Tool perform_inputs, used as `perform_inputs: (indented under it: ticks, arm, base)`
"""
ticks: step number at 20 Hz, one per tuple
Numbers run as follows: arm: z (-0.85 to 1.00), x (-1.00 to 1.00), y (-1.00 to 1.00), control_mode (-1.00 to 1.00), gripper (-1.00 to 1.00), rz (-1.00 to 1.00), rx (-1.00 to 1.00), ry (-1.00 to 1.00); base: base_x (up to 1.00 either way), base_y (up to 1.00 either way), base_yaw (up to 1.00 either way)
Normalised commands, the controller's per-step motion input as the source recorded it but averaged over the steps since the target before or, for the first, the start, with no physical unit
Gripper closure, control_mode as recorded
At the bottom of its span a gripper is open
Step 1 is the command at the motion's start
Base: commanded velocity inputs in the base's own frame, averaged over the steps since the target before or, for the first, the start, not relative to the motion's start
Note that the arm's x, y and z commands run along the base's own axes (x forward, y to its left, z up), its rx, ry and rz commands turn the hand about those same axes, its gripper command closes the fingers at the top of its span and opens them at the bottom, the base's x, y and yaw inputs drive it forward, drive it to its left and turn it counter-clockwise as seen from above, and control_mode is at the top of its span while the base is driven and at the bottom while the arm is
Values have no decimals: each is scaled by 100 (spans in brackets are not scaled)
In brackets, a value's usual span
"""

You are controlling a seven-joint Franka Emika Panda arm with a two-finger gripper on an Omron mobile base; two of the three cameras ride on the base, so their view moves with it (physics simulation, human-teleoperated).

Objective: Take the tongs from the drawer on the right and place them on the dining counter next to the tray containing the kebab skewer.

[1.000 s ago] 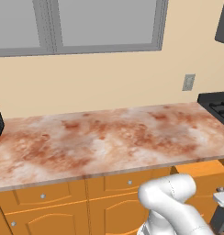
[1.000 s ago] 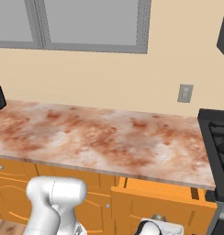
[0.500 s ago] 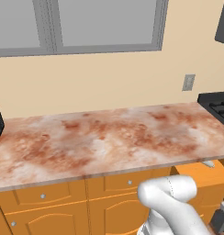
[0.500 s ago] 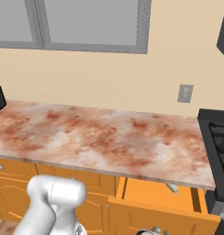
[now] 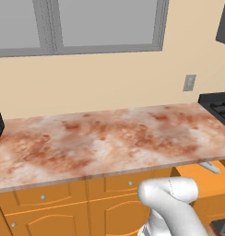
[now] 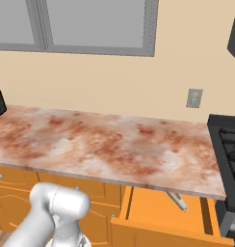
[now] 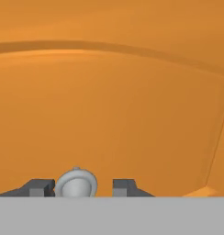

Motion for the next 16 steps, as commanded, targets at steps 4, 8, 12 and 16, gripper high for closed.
perform_inputs:
  ticks: [4,8,12,16]
  arm:
    - [1,-54,-3,-100,-100,0,0,-3]
    - [0,0,0,-100,-100,0,0,0]
    - [49,-6,0,-100,-100,-11,0,0]
    - [96,-44,0,-100,-100,-14,0,3]
  base:
    - [0,0,0]
    - [0,0,0]
    - [0,0,0]
    - [0,0,0]
